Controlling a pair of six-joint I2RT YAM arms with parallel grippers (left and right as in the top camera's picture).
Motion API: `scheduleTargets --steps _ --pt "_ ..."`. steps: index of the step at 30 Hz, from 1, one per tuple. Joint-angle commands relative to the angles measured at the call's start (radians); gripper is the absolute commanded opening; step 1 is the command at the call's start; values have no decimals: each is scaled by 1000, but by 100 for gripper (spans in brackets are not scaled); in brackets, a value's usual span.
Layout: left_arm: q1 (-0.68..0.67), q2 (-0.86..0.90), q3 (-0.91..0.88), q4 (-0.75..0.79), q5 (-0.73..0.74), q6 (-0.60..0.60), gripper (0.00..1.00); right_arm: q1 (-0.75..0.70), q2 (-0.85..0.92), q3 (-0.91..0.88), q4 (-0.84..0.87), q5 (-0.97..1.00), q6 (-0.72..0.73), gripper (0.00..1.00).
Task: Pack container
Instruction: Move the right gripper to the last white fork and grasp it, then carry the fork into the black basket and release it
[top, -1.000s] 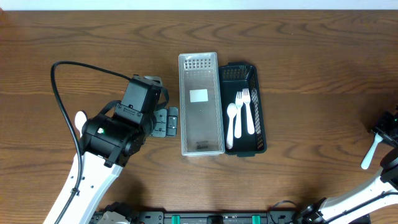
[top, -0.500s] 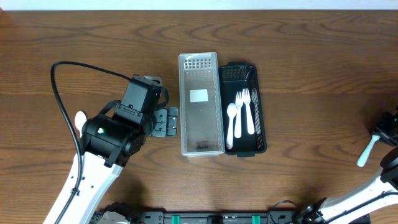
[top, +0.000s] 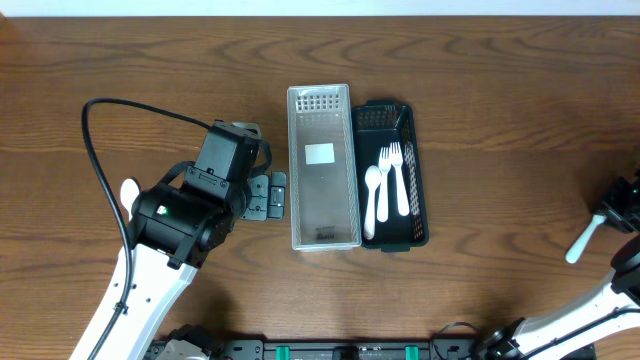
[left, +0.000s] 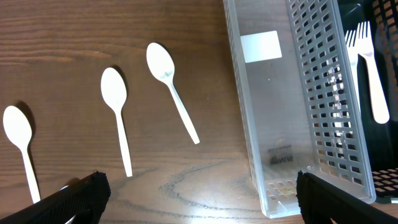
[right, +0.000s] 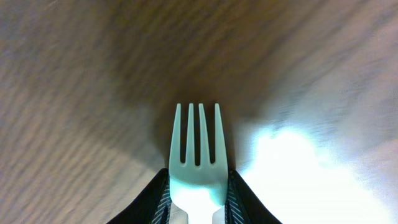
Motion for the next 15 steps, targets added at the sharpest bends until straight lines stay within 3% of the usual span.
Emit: scheduleTargets --steps 1,10,15 --pt "3 2 -2 -2 -12 12 98 70 -73 10 -10 -81 35 1" --pt "3 2 -2 -3 -12 12 98 441 -372 100 -122 -83 98 1" --pt "3 2 -2 -3 -12 12 98 690 -431 174 -195 -83 200 1"
